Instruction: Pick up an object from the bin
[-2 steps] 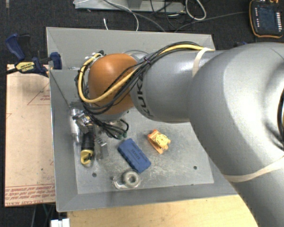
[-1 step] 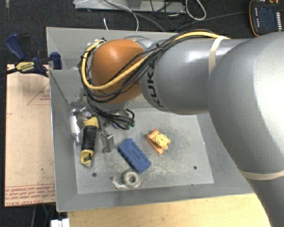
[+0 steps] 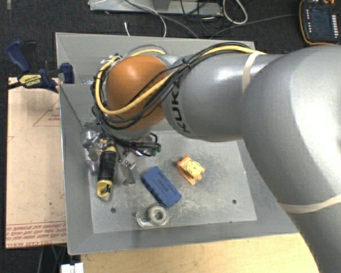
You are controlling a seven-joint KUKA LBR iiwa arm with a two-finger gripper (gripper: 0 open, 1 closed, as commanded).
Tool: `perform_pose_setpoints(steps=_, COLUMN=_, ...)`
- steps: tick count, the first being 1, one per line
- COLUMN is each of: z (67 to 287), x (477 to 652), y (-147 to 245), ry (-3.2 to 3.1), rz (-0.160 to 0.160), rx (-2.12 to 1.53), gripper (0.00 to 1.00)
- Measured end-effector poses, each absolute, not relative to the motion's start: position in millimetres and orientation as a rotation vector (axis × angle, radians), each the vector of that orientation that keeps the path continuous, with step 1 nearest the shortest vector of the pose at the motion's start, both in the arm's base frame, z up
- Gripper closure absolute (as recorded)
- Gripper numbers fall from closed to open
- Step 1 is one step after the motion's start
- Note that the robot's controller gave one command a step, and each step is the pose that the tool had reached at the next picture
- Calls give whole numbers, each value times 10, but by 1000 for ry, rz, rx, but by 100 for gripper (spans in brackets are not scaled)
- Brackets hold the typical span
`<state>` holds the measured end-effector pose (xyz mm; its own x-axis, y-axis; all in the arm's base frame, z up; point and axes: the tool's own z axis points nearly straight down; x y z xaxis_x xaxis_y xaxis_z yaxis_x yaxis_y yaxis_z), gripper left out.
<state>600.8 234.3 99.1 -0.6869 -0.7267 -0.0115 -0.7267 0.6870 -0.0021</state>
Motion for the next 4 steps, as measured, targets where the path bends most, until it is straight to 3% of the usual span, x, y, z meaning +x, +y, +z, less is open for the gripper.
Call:
perform_pose_setpoints(steps=1, z=700, x=5940, y=2354, ry=2710, rz=6, rx=-1567, gripper=0)
perform_pose_setpoints(steps=2, z=698, x=6088, y=2516, ry=2649, rz=6, rx=-1656, gripper=100)
perform_pose_setpoints(steps=4, z=756, x=6087, y=2519, ry=2649, rz=8, rx=-1652, gripper=100)
